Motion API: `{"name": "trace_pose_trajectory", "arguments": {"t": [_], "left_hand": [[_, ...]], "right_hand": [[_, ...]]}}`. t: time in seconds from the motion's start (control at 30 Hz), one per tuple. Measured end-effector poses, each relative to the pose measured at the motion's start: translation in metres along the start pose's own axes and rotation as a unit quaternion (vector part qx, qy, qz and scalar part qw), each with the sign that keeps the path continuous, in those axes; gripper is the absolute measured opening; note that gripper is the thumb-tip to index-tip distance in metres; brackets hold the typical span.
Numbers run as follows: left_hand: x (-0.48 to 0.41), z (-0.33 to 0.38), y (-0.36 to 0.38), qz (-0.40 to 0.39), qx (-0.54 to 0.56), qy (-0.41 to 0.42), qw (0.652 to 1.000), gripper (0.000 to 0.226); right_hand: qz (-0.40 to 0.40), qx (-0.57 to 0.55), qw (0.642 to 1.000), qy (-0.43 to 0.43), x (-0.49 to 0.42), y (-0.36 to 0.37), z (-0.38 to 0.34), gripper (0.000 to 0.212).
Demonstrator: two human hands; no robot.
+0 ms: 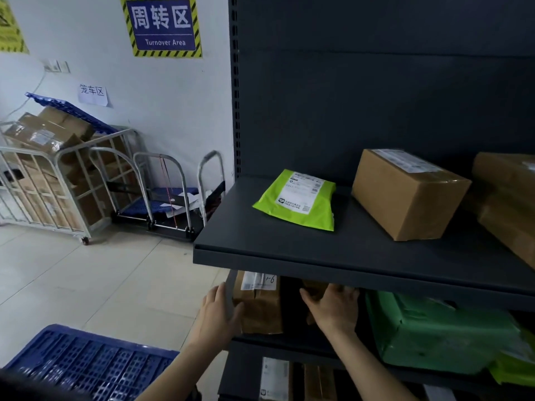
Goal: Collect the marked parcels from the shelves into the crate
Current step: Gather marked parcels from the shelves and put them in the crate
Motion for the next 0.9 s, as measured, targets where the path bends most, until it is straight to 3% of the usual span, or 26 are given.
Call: {"name": "trace_pose_trajectory", "arguments": {"t": [0.17, 0.27, 0.47, 0.6, 0.73, 0.83, 0.9], "left_hand": [[-0.011, 0.007, 0.014, -0.038, 0.078, 0.013, 0.996, 0.054], [-0.008, 0.009, 0.021, -0.037, 0.11, 0.023, 0.993, 0.049], [0.015, 0.007, 0.027, -0.017, 0.121, 0.027, 0.992, 0.065], [0.041, 0.0, 0.037, -0.007, 0.102, -0.029, 0.994, 0.075], [0.064, 0.005, 0.05, 0.0, 0.069, -0.046, 0.997, 0.06], [0.073, 0.024, 0.069, -0.045, 0.094, -0.007, 0.995, 0.048], [0.079, 0.044, 0.084, -0.102, 0.181, 0.022, 0.978, 0.045]], "right_hand": [[-0.025, -0.122, 0.992, -0.018, -0.004, 0.005, 0.0, 0.075], [-0.015, -0.117, 0.993, -0.013, 0.013, 0.009, 0.001, 0.082], [0.002, -0.093, 0.996, -0.016, 0.05, 0.016, 0.007, 0.091], [0.009, -0.089, 0.996, -0.028, 0.074, 0.017, 0.015, 0.092], [0.015, -0.09, 0.995, -0.037, 0.097, 0.017, 0.026, 0.092], [0.008, -0.087, 0.995, -0.047, 0.111, 0.019, 0.034, 0.096], [-0.002, -0.094, 0.993, -0.069, 0.122, 0.02, 0.036, 0.097]]}}
Point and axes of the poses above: each hand's wrist, its own x-axis away from the middle knuckle, its own y-axis out of the palm, z = x × y, the point moved 7 cm from there along -x, towards the middle knuckle, and after that the axes turned 10 degrees about -z, right-handed, at the moved point
